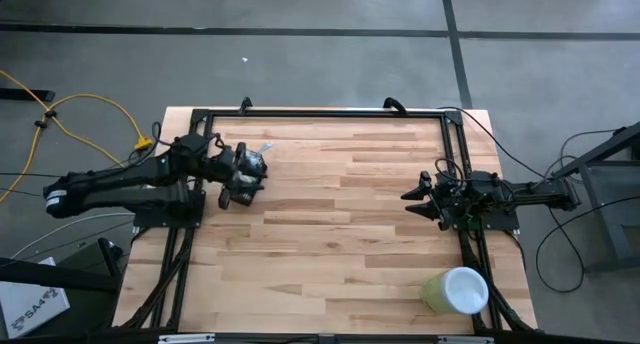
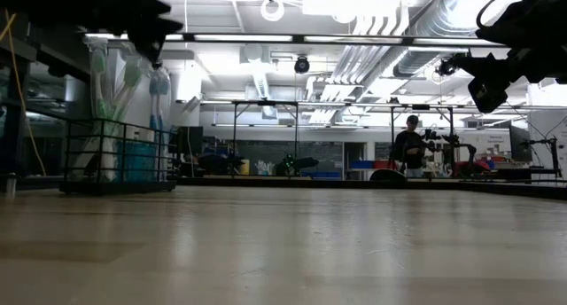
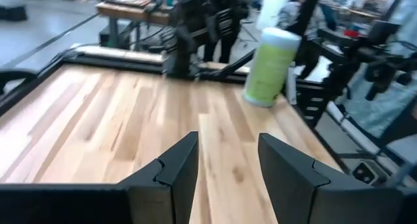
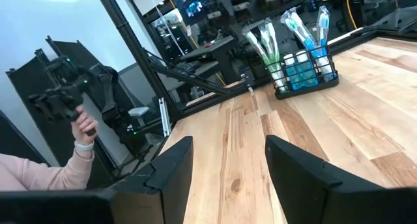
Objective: Pick & Place toothbrushing station
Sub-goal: Return to Home Position
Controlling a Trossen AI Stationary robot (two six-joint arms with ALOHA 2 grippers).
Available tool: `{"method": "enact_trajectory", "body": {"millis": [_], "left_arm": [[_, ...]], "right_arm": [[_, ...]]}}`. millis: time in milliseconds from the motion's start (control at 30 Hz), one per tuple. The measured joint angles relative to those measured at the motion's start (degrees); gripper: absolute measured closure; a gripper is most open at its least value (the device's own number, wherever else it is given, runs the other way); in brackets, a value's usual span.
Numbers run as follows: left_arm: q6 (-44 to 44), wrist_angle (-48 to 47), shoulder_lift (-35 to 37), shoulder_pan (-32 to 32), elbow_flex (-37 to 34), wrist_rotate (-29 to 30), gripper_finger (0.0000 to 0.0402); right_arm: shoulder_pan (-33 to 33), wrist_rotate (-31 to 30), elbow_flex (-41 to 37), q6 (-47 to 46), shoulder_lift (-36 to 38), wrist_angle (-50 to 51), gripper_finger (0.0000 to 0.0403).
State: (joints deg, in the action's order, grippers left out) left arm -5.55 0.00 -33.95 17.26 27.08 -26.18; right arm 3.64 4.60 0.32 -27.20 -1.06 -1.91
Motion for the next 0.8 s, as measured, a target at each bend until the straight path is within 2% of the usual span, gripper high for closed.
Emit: {"method": "enact_trajectory", "body": {"millis": [267, 467, 633, 800], "left_arm": [[-0.63, 3.31, 7.81, 1.38, -8.96, 0.7, 0.0248], [-1.79, 2.9, 17.98, 1.38, -14.89, 9.33, 0.0248], [-1.77, -0.16, 24.12, 1.38, -16.99, 11.7, 0.0248], [-1.69, -4.33, 27.23, 1.38, -18.03, 16.19, 0.0248]], "right_arm": [[0.0, 0.02, 0.0, 0.02, 0.0, -0.07, 0.0219], [0.0, 0.02, 0.0, 0.02, 0.0, -0.09, 0.0219], [0.0, 0.02, 0.0, 0.02, 0.0, -0.11, 0.0219], [0.0, 0.02, 0.0, 0.02, 0.0, -0.11, 0.0219]]}}
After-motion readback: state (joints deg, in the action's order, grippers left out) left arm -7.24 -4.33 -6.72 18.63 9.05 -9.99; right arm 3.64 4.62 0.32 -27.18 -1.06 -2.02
